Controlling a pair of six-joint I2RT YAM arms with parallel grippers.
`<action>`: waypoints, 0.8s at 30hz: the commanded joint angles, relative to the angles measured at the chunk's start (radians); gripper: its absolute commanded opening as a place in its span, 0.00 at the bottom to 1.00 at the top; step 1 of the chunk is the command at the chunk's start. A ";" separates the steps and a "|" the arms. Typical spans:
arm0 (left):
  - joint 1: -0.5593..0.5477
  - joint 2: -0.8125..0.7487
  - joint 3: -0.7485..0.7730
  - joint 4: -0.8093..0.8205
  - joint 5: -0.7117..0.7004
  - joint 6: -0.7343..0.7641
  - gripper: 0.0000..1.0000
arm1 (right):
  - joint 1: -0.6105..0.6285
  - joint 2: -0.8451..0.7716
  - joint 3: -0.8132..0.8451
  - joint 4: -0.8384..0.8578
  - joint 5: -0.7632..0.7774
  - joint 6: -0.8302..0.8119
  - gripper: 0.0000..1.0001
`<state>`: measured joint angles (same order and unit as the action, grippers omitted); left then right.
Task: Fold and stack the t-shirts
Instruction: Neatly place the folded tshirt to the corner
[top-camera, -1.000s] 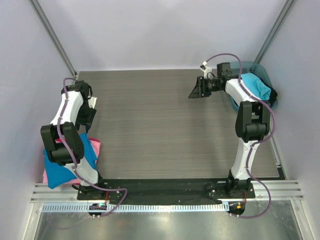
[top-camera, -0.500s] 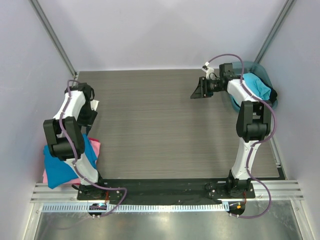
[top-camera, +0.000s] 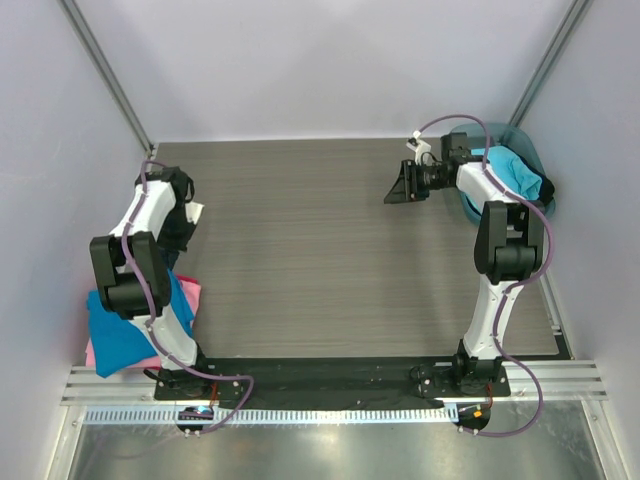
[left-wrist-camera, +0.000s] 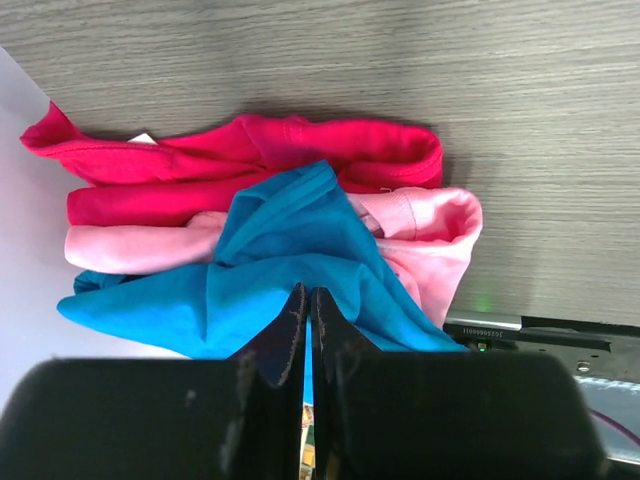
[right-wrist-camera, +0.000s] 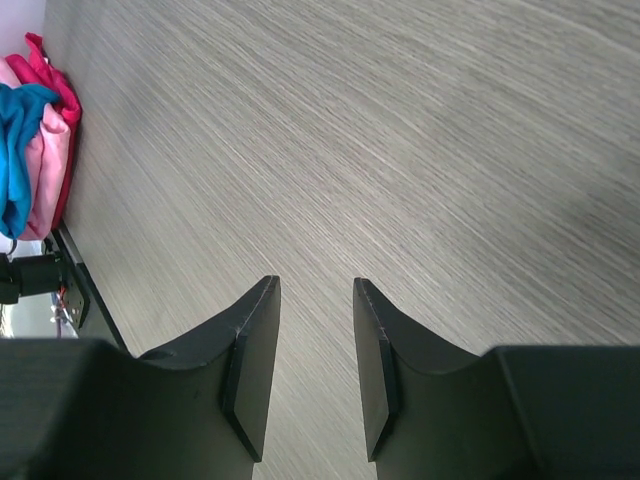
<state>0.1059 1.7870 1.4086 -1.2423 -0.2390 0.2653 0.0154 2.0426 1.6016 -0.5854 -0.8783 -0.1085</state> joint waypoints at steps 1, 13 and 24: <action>-0.002 -0.011 -0.002 -0.028 0.023 0.014 0.01 | -0.003 -0.047 -0.008 0.009 -0.022 -0.022 0.41; -0.179 -0.090 -0.036 -0.085 0.109 0.052 0.01 | -0.032 -0.032 0.003 0.009 -0.028 -0.016 0.41; -0.180 -0.132 -0.066 -0.059 0.104 0.049 0.01 | -0.032 -0.032 0.001 0.009 -0.033 -0.014 0.41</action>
<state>-0.0780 1.6970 1.3163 -1.3025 -0.1482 0.3035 -0.0189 2.0426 1.5887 -0.5850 -0.8852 -0.1146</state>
